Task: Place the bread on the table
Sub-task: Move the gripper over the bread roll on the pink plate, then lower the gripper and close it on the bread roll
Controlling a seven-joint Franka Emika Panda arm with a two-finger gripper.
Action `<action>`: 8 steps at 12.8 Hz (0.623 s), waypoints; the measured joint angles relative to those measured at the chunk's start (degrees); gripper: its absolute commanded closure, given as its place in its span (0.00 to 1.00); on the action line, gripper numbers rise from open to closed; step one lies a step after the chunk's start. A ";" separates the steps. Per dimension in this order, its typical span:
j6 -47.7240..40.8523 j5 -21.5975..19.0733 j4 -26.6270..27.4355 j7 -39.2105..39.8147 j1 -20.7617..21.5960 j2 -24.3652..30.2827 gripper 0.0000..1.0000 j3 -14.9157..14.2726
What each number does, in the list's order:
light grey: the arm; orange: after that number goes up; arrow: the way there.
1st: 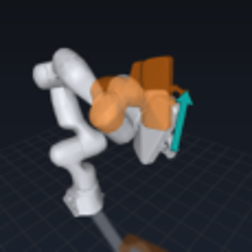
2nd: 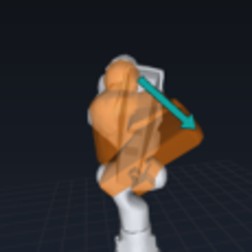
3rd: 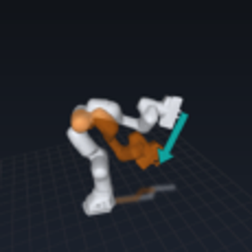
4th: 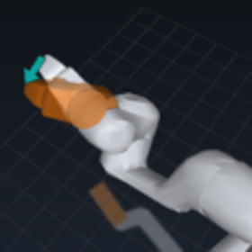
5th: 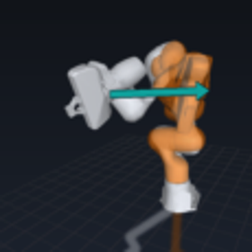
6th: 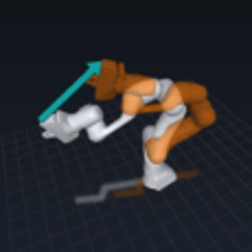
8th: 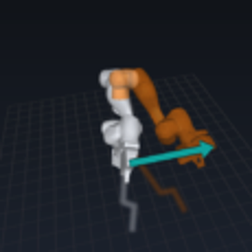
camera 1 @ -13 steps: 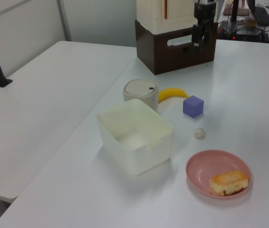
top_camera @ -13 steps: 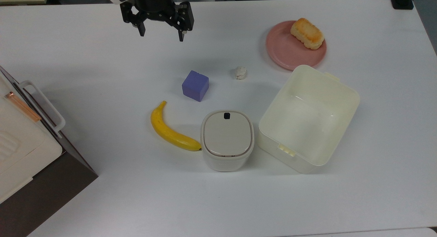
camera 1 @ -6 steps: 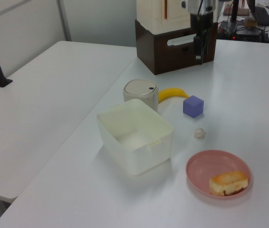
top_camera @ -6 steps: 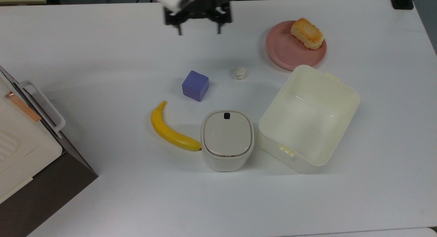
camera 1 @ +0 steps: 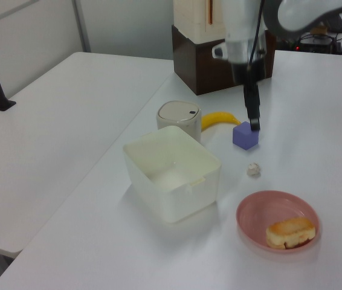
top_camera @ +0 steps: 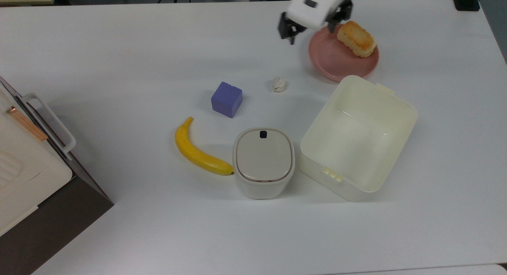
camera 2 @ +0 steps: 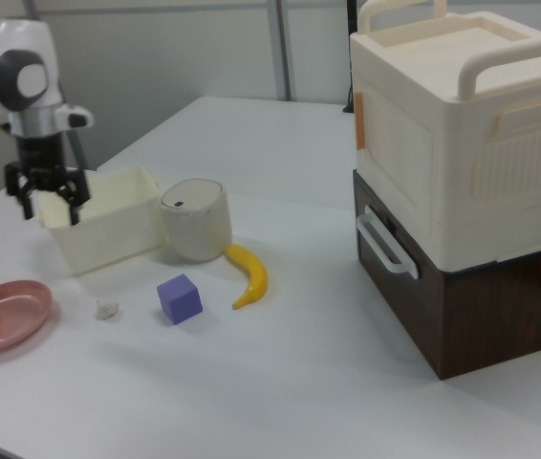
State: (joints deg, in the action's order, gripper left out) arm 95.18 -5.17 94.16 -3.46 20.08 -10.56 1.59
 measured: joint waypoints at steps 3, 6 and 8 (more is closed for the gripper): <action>3.23 -0.43 1.67 -0.53 6.30 -1.86 0.00 0.00; 8.65 -0.43 5.33 -1.83 12.64 -3.08 0.00 0.00; 11.99 -0.43 7.43 -3.65 16.80 -4.58 0.00 -0.01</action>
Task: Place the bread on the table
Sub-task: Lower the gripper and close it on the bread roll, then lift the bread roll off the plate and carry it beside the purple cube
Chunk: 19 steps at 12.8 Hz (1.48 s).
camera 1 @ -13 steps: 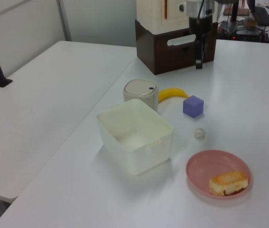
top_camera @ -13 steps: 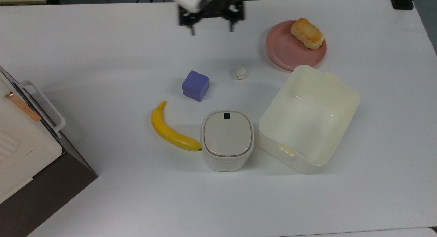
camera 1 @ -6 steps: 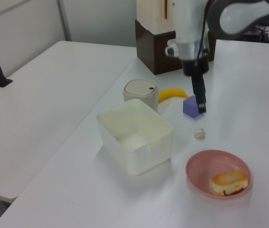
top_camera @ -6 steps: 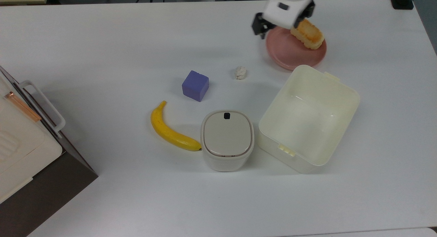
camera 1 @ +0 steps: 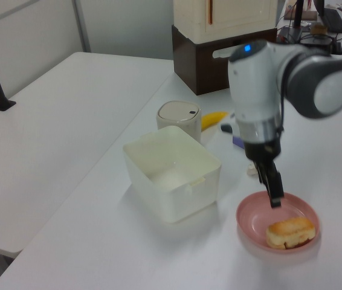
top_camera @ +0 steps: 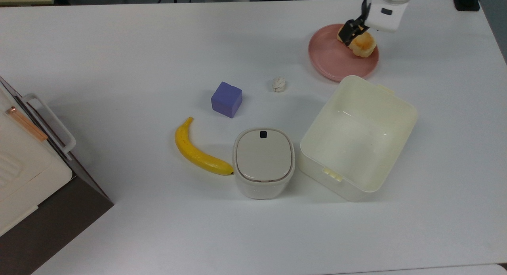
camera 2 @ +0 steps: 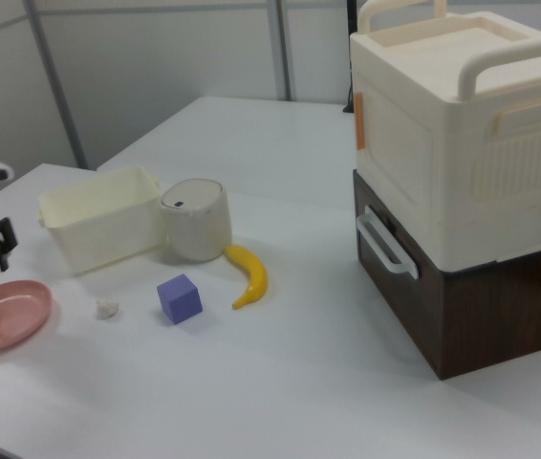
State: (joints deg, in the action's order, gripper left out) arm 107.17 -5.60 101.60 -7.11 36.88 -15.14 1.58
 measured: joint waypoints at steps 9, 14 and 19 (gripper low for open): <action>1.00 0.43 0.64 -0.64 5.20 -6.57 0.36 -0.18; 1.74 0.53 0.56 -0.64 5.58 -7.14 0.45 -0.55; -3.13 2.19 0.25 4.94 -3.58 -1.24 0.42 -2.37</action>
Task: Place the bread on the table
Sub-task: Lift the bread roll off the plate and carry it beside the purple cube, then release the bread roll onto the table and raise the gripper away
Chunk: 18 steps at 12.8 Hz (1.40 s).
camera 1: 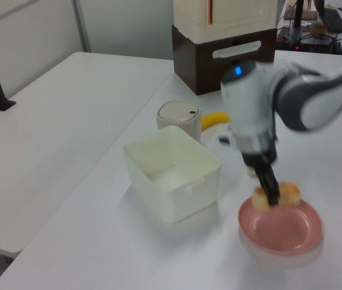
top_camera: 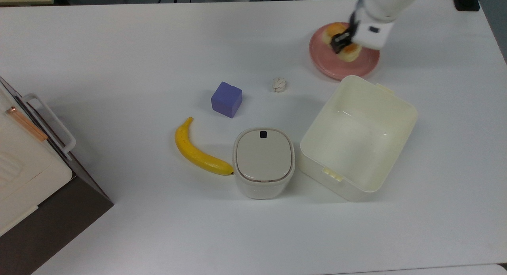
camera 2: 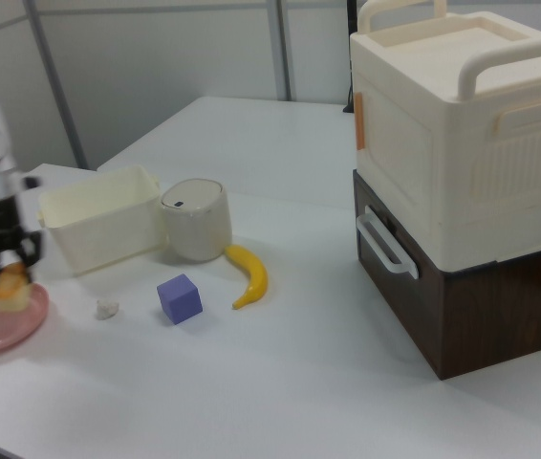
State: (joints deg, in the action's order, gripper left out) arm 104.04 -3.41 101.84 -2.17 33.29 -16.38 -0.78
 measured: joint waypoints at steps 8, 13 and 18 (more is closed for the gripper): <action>-1.30 5.06 0.01 11.96 -23.38 1.49 0.00 -0.36; -6.42 4.44 -8.00 17.29 -34.66 5.14 0.00 -0.46; -7.83 3.95 -10.50 15.50 -35.97 6.98 0.00 -0.32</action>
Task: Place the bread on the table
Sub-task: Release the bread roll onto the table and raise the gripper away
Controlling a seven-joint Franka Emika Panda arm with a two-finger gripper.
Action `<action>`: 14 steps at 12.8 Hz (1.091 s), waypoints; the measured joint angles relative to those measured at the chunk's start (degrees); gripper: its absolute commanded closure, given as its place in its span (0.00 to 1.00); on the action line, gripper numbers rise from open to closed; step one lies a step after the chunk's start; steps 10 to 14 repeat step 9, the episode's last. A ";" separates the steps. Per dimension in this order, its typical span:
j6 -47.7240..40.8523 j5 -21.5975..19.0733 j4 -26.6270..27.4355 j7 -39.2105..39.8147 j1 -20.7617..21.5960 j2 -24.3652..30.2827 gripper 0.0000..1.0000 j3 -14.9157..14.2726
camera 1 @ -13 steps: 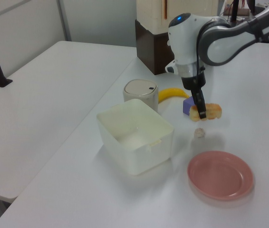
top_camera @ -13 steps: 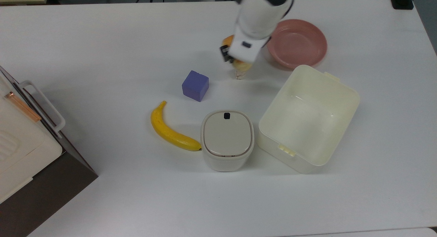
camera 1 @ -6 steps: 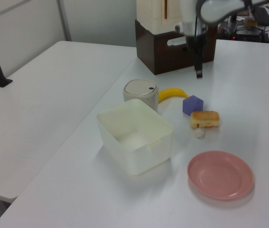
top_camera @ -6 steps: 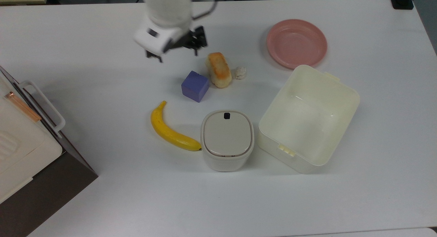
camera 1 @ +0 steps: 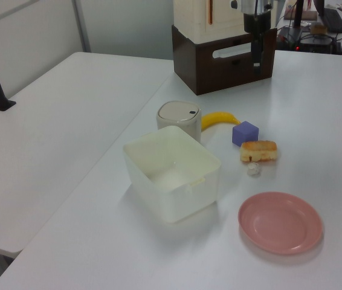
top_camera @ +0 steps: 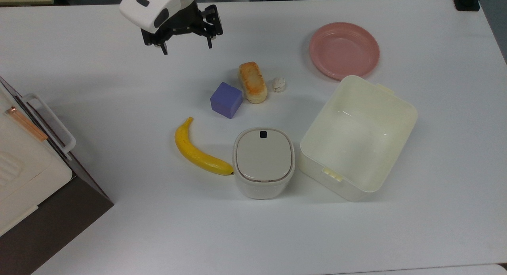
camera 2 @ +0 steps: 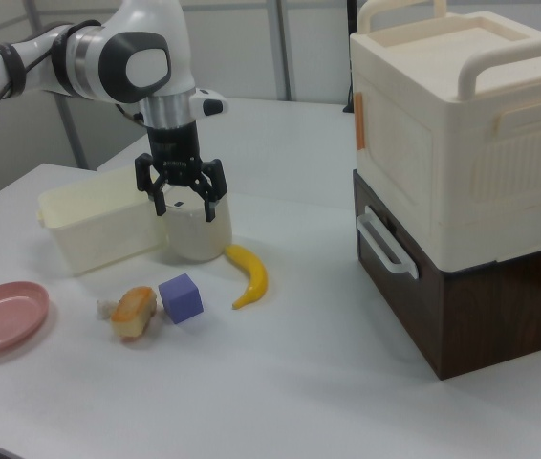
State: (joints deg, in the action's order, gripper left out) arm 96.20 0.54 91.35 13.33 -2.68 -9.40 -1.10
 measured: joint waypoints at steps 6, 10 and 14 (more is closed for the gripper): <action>2.37 0.05 -0.92 -15.66 -0.12 0.01 0.00 0.21; 2.37 0.41 -1.15 -16.07 -0.25 0.03 0.00 0.19; 2.37 0.41 -1.15 -16.07 -0.25 0.03 0.00 0.19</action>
